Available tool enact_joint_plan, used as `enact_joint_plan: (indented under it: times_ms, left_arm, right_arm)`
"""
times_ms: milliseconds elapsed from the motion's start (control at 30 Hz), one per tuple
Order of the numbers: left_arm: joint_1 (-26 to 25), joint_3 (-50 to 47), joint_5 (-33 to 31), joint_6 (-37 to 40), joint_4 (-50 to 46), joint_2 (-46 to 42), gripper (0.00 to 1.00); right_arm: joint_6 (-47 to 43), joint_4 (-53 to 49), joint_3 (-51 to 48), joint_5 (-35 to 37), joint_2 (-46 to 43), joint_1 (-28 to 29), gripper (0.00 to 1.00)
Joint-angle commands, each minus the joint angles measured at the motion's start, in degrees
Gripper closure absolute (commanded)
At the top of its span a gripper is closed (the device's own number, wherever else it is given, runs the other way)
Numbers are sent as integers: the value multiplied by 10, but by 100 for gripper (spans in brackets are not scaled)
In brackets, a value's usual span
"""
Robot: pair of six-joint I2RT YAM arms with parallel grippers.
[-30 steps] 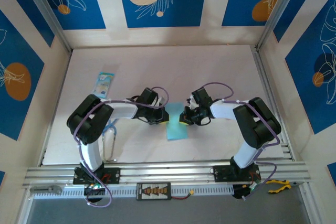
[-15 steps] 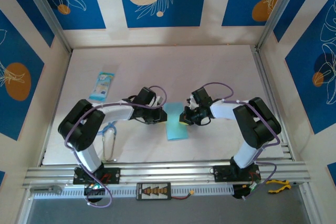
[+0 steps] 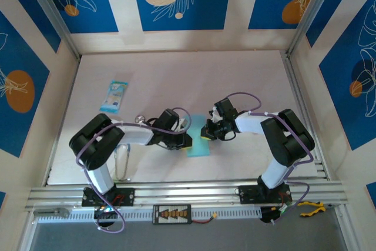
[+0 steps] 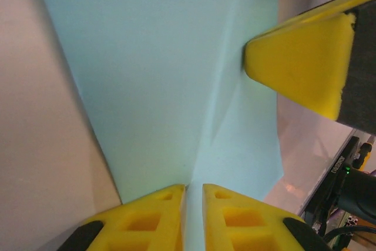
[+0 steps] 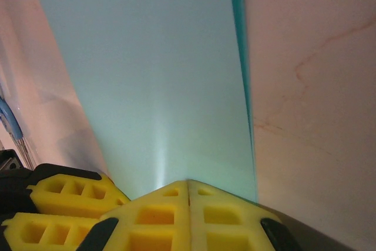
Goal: Fold a paper plane with a square sheet of paper (pick it up from the middle)
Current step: First fold the square sheet of paper in half at the center of the table.
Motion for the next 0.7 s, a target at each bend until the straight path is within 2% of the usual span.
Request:
enact_joint_plan:
  times_ms: [0,100,333,667]
  left_arm:
    - [-5,-38,-12,10,-43,-5,83]
    - [-5,-45,-26,23,-76,-38,83]
    - [-15,-26,-13,3,-70,-83,82]
    - [-46,-13,4,-30,-14,-31,83]
  right_arm:
    - [4,-83,-33,64,22,4,100]
    - [3,-83,-32,64,23,4,100]
    - [4,-83,-30,63,24,5,100]
    - [8,-75,-31,58,32,7,100]
